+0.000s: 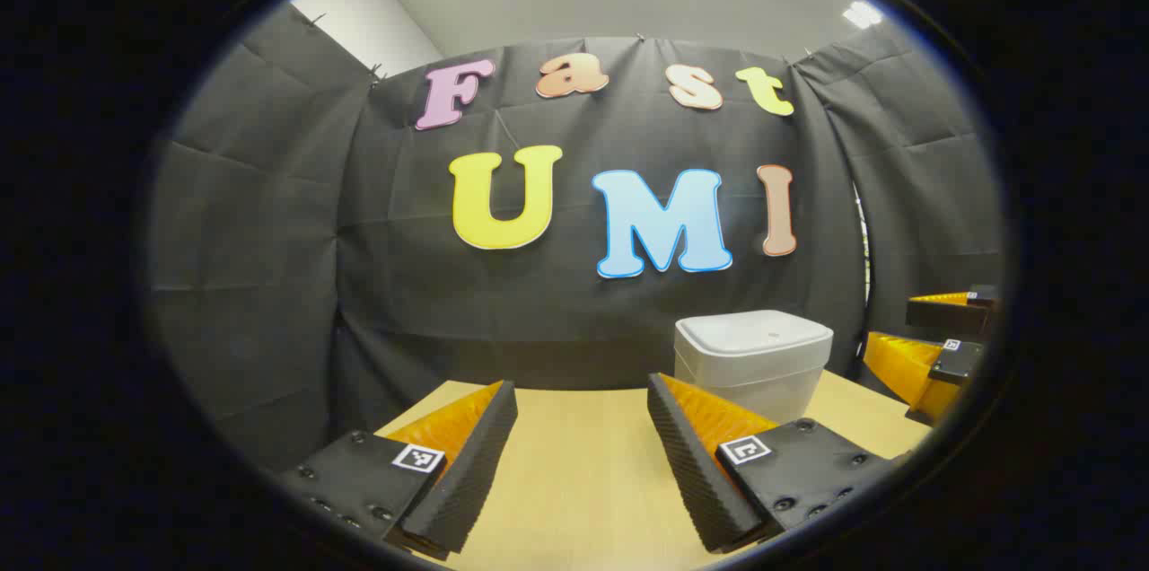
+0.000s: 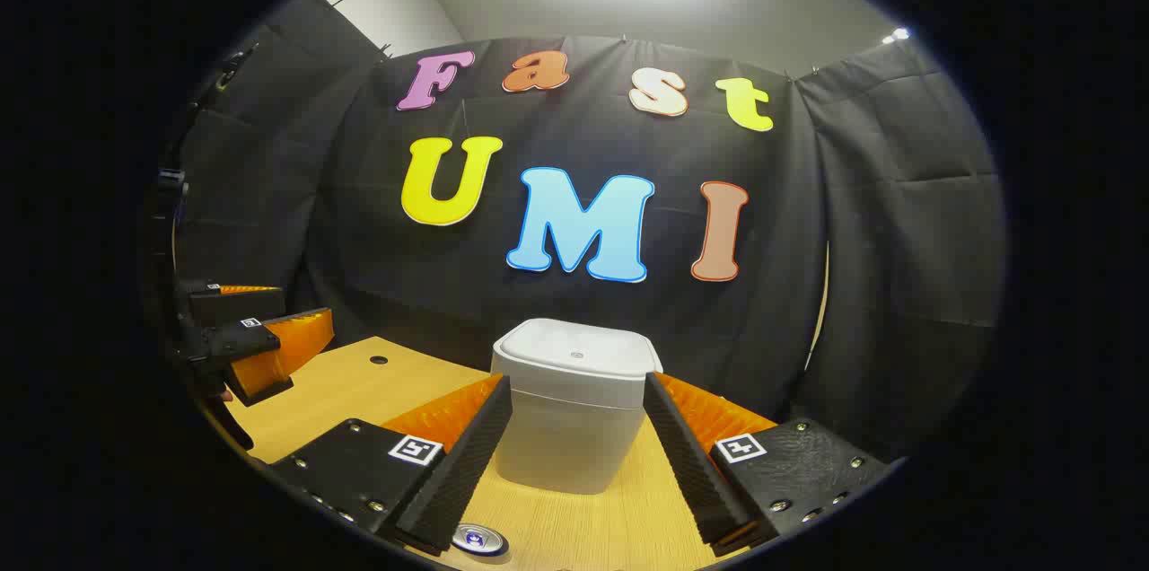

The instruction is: Press the lid of the desktop garbage bin to open it, pick up the crumpled paper on the desktop and throw it into the bin, then pick up the pop can on the desktop and drop it into the bin, and finally close the garbage bin lid.

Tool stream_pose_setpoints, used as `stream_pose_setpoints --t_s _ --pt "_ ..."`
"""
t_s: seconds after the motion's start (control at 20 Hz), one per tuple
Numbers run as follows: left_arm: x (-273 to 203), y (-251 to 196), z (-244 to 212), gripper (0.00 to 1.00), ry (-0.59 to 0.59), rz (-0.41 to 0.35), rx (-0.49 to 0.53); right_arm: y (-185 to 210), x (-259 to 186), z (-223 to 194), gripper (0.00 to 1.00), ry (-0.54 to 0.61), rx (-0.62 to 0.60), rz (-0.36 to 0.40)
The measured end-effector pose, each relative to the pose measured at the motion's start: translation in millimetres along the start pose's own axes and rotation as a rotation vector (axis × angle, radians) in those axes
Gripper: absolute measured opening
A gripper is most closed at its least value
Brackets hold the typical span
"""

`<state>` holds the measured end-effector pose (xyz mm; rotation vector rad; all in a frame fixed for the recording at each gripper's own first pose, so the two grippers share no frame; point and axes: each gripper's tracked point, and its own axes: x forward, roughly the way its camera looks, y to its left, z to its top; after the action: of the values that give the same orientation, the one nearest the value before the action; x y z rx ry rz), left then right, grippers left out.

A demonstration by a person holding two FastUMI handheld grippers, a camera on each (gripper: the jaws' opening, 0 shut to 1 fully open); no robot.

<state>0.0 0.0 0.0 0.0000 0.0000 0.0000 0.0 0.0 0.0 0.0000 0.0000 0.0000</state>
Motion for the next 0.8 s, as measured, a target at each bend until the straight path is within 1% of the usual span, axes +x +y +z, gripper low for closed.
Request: stream_pose_setpoints --t_s 0.1,0.15,0.2,0.4,0.65,0.7,0.75,0.8 --pt "1.3 0.3 2.1 0.95 -0.008 -0.003 0.014 -0.9 -0.5 0.7 0.95 -0.003 0.007 -0.005" --pt "1.9 0.7 3.0 0.95 -0.014 -0.004 0.019 -1.5 -0.3 1.2 0.95 -0.001 0.009 -0.007" --pt "2.7 0.4 4.8 0.91 -0.019 -0.006 0.02 -1.3 -0.6 -0.5 0.95 0.001 0.01 -0.01" --pt "5.6 -1.9 7.1 0.95 -0.024 -0.008 0.013 -1.5 -0.1 -0.2 0.95 0.011 0.02 -0.011" --pt "7.2 -0.3 8.9 0.95 -0.028 0.01 -0.004 -2.9 0.9 2.3 0.95 0.016 0.027 -0.007" --pt "6.9 0.0 7.3 0.93 -0.025 0.013 -0.005 -2.0 2.8 1.2 0.95 0.019 0.035 -0.003" --pt "6.3 0.0 6.8 0.96 -0.022 0.015 -0.005 -1.0 4.7 1.0 0.95 0.019 0.044 0.003" --pt "5.3 -0.1 6.6 0.96 -0.018 0.015 -0.006 -1.5 6.4 -0.1 0.95 0.022 0.047 0.001"
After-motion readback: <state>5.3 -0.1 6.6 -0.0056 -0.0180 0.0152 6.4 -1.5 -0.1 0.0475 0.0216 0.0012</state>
